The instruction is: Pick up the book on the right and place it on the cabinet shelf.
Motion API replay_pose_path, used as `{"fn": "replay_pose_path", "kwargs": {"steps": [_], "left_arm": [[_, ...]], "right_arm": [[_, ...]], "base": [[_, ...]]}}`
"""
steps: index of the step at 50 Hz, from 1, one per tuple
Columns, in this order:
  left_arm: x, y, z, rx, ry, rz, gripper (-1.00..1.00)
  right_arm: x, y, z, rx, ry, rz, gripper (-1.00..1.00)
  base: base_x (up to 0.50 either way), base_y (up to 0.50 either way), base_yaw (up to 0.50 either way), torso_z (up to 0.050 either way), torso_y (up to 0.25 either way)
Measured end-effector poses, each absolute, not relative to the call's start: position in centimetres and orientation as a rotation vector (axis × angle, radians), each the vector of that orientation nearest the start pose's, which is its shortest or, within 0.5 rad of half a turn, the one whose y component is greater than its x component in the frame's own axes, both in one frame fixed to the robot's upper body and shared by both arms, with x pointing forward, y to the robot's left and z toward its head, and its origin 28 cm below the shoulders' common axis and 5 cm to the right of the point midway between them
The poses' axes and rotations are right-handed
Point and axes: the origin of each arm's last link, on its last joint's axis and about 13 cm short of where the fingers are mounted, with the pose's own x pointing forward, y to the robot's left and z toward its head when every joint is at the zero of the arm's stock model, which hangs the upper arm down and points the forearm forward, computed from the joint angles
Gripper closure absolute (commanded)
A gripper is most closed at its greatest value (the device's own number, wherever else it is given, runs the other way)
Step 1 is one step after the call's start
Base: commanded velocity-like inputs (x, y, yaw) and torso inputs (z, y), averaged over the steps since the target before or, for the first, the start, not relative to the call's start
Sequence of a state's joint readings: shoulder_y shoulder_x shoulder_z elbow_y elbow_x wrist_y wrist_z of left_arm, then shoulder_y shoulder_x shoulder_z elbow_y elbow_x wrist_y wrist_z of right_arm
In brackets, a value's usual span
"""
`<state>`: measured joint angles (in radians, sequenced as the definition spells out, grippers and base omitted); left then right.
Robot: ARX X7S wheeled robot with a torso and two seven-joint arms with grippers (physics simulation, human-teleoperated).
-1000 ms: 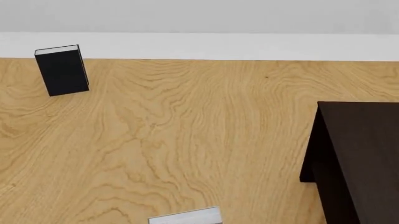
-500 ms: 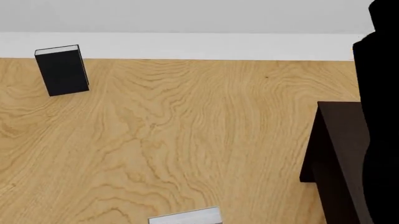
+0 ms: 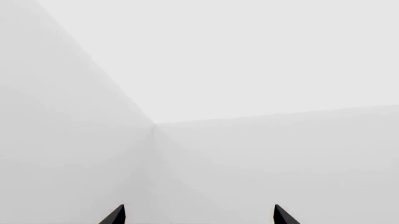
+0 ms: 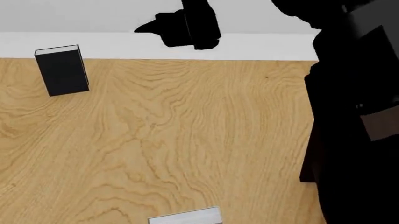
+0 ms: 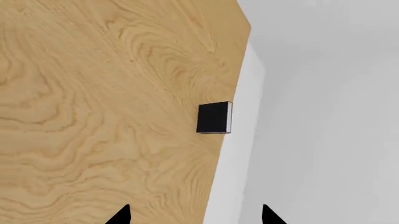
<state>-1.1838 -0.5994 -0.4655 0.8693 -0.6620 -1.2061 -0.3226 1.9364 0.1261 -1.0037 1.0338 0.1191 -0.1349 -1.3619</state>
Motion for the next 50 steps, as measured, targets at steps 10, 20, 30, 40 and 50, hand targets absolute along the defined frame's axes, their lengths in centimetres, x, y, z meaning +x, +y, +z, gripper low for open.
{"fn": "replay_pose_path", "kwargs": {"steps": [10, 20, 30, 40, 50], "left_arm": [[16.4, 32.3, 37.3, 0.037, -0.946, 0.389, -1.00], [16.4, 32.4, 37.3, 0.033, -0.946, 0.394, -1.00], [16.3, 32.4, 37.3, 0.038, -0.942, 0.399, -1.00], [16.2, 32.4, 37.3, 0.043, -0.938, 0.402, -1.00], [16.3, 32.4, 37.3, 0.046, -0.934, 0.402, -1.00]], "right_arm": [[39.1, -6.9, 45.5, -1.426, -0.088, 1.336, -1.00], [39.2, -6.2, 43.0, -1.442, -0.052, 1.424, -1.00], [39.4, -6.0, 40.8, -1.449, 0.002, 1.488, -1.00], [39.5, -6.3, 38.9, -1.426, 0.060, 1.539, -1.00], [39.2, -6.6, 37.1, -1.391, 0.116, 1.585, -1.00]], "base": [[0.00, 0.00, 0.00, 0.000, 0.000], [0.00, 0.00, 0.00, 0.000, 0.000], [0.00, 0.00, 0.00, 0.000, 0.000], [0.00, 0.00, 0.00, 0.000, 0.000], [0.00, 0.00, 0.00, 0.000, 0.000]]}}
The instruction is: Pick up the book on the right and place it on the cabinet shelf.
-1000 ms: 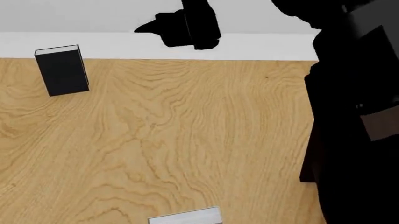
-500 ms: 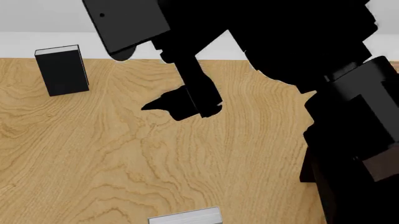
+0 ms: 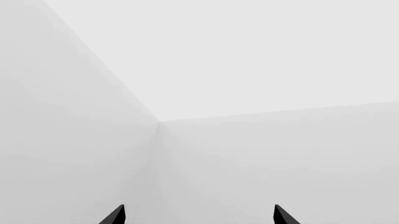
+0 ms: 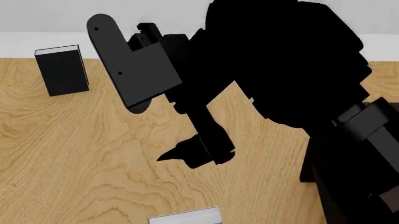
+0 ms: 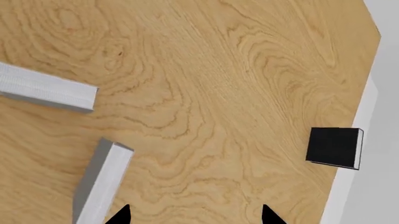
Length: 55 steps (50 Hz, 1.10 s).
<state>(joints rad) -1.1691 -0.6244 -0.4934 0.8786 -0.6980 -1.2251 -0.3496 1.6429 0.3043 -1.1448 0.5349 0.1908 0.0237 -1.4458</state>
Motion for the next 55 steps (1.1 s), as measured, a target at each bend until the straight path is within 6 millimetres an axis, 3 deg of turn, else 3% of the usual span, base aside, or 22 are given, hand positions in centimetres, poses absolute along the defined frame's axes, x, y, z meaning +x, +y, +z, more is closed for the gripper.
{"fn": "replay_pose_path", "kwargs": {"steps": [55], "left_arm": [[16.2, 32.2, 37.1, 0.036, -0.926, 0.389, -1.00]], "right_arm": [[37.8, -6.5, 27.8, -1.141, 0.291, 1.639, -1.00]], "base": [[0.00, 0.00, 0.00, 0.000, 0.000]]}}
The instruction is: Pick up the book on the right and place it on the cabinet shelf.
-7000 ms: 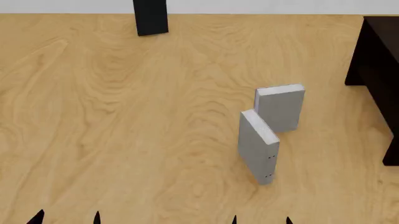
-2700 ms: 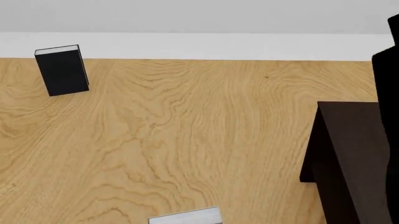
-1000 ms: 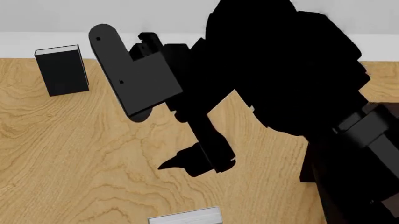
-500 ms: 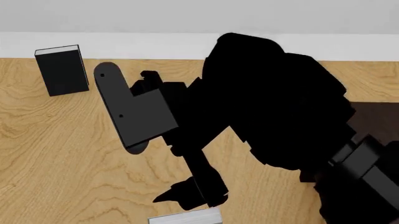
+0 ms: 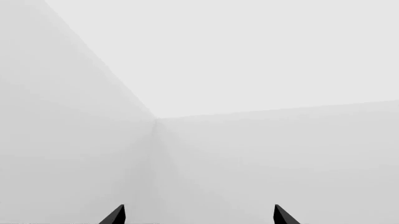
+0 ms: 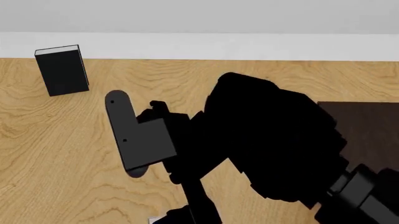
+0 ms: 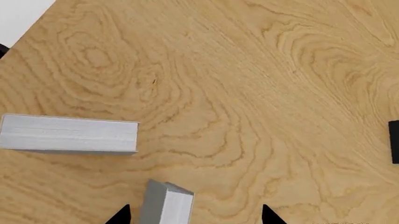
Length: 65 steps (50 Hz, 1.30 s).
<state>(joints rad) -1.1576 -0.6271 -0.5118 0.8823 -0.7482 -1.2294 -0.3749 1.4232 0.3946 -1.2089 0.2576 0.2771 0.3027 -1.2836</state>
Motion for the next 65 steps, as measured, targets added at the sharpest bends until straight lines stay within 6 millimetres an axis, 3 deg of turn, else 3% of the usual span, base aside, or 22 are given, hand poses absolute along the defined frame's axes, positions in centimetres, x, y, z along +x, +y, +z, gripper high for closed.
{"fn": "replay_pose_path", "kwargs": {"steps": [48, 65], "left_arm": [[17.0, 32.5, 36.3, 0.037, -0.900, 0.397, -1.00], [17.0, 32.6, 36.1, 0.039, -0.896, 0.404, -1.00]], "right_arm": [[39.9, -5.5, 20.5, -1.057, 0.428, 1.615, -1.00], [39.7, -5.0, 18.4, -1.028, 0.451, 1.638, -1.00]], "base": [[0.00, 0.00, 0.00, 0.000, 0.000], [0.00, 0.00, 0.00, 0.000, 0.000]]}}
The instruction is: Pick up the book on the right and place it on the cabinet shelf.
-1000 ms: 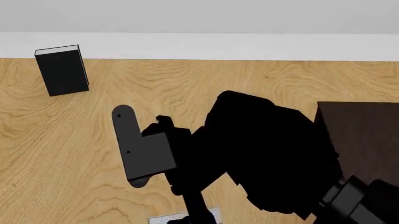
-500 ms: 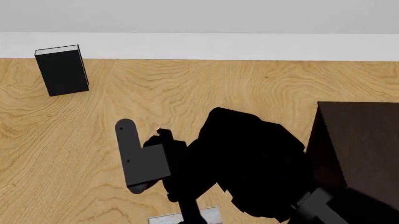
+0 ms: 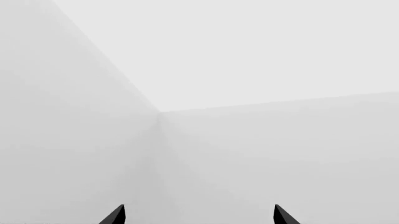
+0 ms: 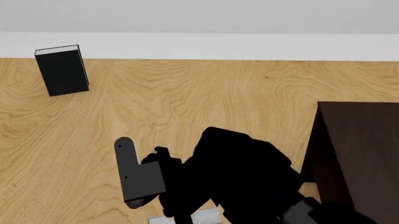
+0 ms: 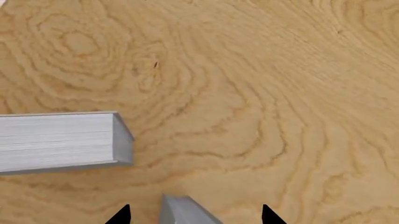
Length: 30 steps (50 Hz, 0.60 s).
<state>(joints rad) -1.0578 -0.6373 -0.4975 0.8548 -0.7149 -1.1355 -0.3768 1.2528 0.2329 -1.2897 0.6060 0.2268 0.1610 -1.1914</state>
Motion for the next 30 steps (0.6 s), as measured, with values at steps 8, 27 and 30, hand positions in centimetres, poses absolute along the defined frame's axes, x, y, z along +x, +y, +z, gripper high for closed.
{"fn": "replay_pose_path", "kwargs": {"steps": [8, 27, 30], "left_arm": [[16.9, 32.7, 36.0, 0.039, -0.892, 0.409, -1.00], [16.8, 32.8, 35.7, 0.037, -0.887, 0.414, -1.00], [16.8, 32.8, 35.7, 0.036, -0.886, 0.415, -1.00]], "right_arm": [[39.6, -4.8, 17.4, -1.013, 0.465, 1.644, -1.00], [39.4, -4.8, 15.6, -1.004, 0.516, 1.637, -1.00], [39.3, -5.0, 15.3, -1.005, 0.528, 1.634, -1.00]], "base": [[0.00, 0.00, 0.00, 0.000, 0.000], [0.00, 0.00, 0.00, 0.000, 0.000], [0.00, 0.00, 0.00, 0.000, 0.000]]}}
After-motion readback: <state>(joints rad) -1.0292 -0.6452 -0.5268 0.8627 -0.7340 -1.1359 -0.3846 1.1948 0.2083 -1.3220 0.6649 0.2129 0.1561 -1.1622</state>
